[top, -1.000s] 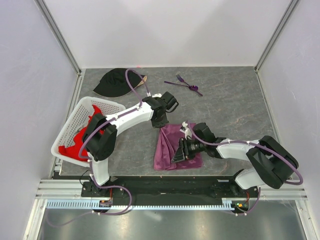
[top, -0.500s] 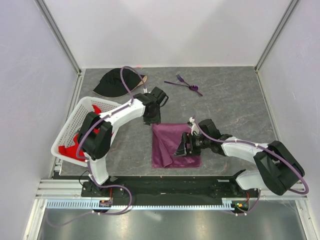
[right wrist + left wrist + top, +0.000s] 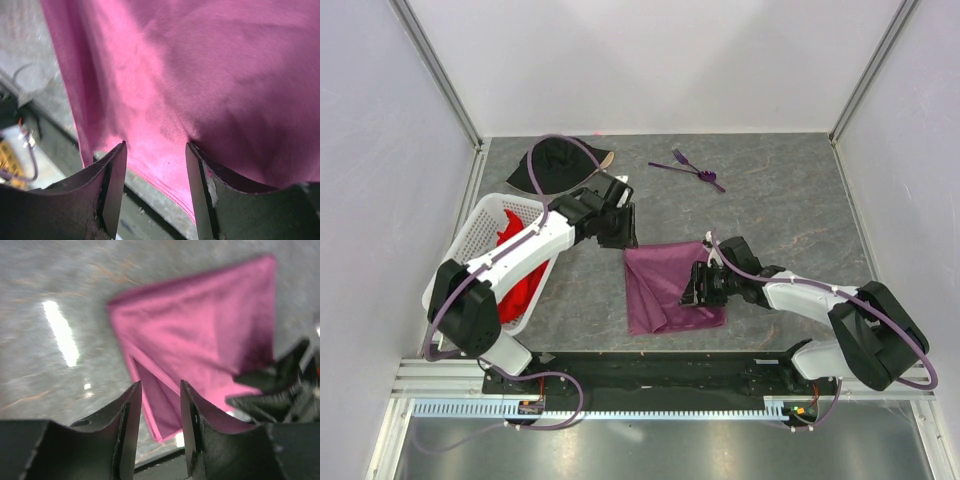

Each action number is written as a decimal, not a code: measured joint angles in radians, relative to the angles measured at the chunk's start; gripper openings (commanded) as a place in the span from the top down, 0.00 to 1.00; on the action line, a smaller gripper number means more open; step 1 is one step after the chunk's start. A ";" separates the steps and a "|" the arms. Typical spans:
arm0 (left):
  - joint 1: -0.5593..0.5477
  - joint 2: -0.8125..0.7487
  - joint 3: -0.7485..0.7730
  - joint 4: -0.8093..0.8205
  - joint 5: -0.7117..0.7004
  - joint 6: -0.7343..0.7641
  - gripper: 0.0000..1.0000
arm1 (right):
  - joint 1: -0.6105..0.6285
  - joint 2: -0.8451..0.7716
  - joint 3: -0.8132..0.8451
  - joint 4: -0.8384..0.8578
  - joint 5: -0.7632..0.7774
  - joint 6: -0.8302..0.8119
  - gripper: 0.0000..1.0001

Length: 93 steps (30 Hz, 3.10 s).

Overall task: Fold the napkin into a case and place the utensils inside
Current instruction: Smooth out the upper triangle-folded napkin at the center of the board.

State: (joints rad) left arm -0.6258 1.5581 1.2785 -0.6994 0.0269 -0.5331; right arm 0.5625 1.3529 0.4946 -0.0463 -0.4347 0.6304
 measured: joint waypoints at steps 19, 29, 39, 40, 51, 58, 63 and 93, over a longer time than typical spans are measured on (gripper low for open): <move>-0.040 0.306 -0.075 0.308 0.436 -0.058 0.76 | -0.017 0.010 0.070 -0.076 0.209 -0.014 0.42; -0.066 0.272 -0.167 0.226 0.383 -0.020 0.79 | -0.017 0.047 0.090 -0.043 0.211 -0.019 0.41; -0.002 -0.142 -0.330 0.076 0.232 0.002 0.69 | -0.016 0.050 0.117 -0.084 0.232 -0.074 0.35; 0.014 -0.176 -0.337 0.067 0.222 0.002 0.69 | -0.013 0.050 0.131 -0.112 0.252 -0.088 0.32; 0.257 -0.467 -0.349 0.018 0.210 -0.031 0.66 | 0.248 0.089 0.417 -0.355 0.470 -0.140 0.20; 0.341 -0.540 -0.350 0.007 0.248 -0.031 0.66 | 0.420 0.304 0.542 -0.396 0.542 -0.108 0.32; 0.356 -0.552 -0.386 -0.002 0.276 -0.031 0.66 | 0.467 0.384 0.591 -0.451 0.593 -0.092 0.32; 0.389 -0.583 -0.446 -0.008 0.343 -0.030 0.62 | 0.567 0.498 0.646 -0.402 0.731 -0.044 1.00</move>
State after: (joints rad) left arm -0.2371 0.9752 0.8326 -0.7078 0.3698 -0.5632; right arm 1.1294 1.8507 1.1408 -0.4480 0.2962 0.5865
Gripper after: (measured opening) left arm 0.344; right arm 0.122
